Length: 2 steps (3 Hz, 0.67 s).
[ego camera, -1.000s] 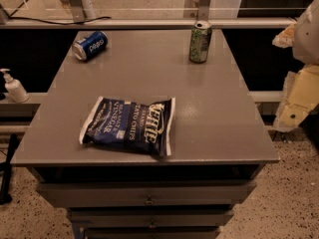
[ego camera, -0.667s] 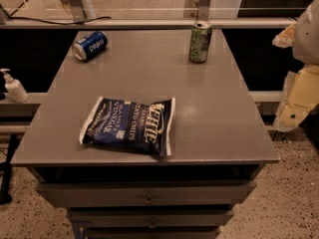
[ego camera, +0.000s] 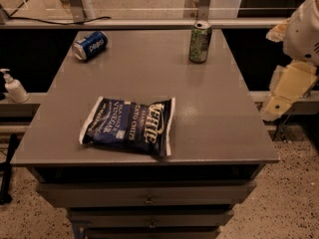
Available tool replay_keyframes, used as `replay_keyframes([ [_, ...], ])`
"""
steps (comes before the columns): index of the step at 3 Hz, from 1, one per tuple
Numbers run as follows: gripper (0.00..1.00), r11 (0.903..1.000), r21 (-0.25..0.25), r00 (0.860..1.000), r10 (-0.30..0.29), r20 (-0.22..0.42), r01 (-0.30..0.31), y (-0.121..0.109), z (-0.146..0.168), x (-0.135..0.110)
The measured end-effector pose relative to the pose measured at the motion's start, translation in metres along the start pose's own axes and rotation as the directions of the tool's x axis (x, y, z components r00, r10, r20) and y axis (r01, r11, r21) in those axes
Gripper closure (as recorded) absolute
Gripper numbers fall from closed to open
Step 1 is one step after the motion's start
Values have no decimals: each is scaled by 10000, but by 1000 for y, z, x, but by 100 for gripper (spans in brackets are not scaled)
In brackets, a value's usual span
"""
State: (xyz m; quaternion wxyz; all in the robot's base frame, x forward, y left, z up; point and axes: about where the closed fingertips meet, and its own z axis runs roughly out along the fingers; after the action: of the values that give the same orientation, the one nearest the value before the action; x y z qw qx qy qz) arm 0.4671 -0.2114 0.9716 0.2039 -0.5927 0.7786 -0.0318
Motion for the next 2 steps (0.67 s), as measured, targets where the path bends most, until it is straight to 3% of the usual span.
replay_keyframes([
  [1,0,9973,488,9962,523,690,-557,-40,44,-7],
  [2,0,9872,590,9794,1385,1472,-1485,-80,78,-10],
])
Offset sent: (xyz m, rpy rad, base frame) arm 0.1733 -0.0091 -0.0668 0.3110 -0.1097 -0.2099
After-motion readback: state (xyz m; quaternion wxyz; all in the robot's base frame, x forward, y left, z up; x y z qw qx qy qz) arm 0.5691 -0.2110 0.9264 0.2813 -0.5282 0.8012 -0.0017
